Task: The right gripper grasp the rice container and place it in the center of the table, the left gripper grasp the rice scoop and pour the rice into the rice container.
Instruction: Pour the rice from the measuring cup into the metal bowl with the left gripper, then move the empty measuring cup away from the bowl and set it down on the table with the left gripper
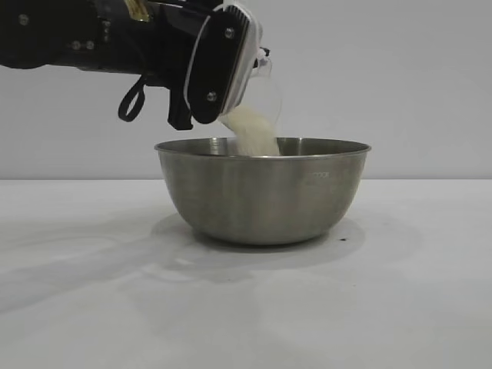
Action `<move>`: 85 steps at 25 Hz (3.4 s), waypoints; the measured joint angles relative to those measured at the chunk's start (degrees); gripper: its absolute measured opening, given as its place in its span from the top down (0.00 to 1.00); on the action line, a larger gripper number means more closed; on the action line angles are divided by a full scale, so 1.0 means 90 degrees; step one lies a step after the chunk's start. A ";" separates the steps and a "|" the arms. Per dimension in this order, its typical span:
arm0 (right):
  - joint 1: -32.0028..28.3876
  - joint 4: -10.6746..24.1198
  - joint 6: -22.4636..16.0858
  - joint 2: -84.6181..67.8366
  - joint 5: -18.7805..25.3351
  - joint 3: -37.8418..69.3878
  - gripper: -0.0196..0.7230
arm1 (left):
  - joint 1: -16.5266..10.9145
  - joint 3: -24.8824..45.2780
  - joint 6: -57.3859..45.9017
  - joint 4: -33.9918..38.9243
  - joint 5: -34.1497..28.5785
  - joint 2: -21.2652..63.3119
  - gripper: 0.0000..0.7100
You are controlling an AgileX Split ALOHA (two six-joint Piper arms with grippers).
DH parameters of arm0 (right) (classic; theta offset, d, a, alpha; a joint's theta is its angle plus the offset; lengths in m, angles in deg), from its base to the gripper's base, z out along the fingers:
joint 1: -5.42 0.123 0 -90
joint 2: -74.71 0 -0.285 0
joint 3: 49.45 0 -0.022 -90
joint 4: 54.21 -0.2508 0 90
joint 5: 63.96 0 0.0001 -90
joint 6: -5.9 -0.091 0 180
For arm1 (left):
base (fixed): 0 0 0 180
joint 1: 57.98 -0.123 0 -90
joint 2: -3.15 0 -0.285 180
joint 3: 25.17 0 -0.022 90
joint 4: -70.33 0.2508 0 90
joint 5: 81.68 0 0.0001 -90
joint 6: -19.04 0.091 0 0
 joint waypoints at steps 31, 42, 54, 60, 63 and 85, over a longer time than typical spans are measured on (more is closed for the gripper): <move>0.0000 0.0000 0.0000 0.0000 0.0000 0.0000 0.43 | 0.0000 0.0000 -0.3720 -0.0577 0.0025 0.0000 1.00; 0.0000 0.0000 0.0000 0.0000 0.0000 0.0000 0.43 | 0.0000 0.0000 -0.6636 -0.1880 0.0025 0.0138 1.00; 0.0000 0.0000 0.0000 0.0000 0.0000 0.0000 0.43 | 0.0000 0.0224 -0.7749 -0.4082 0.0038 0.0673 1.00; 0.0000 0.0000 0.0000 0.0000 0.0000 0.0000 0.43 | 0.0000 0.0865 -0.8039 -0.5130 0.0038 0.1138 1.00; 0.0000 0.0000 0.0000 0.0000 0.0000 0.0000 0.43 | 0.0000 0.1087 -0.8251 -0.5485 0.0038 0.1247 1.00; 0.0000 0.0000 0.0000 0.0000 0.0000 0.0000 0.43 | 0.0000 0.2170 -1.0774 -0.6064 0.0039 0.0505 1.00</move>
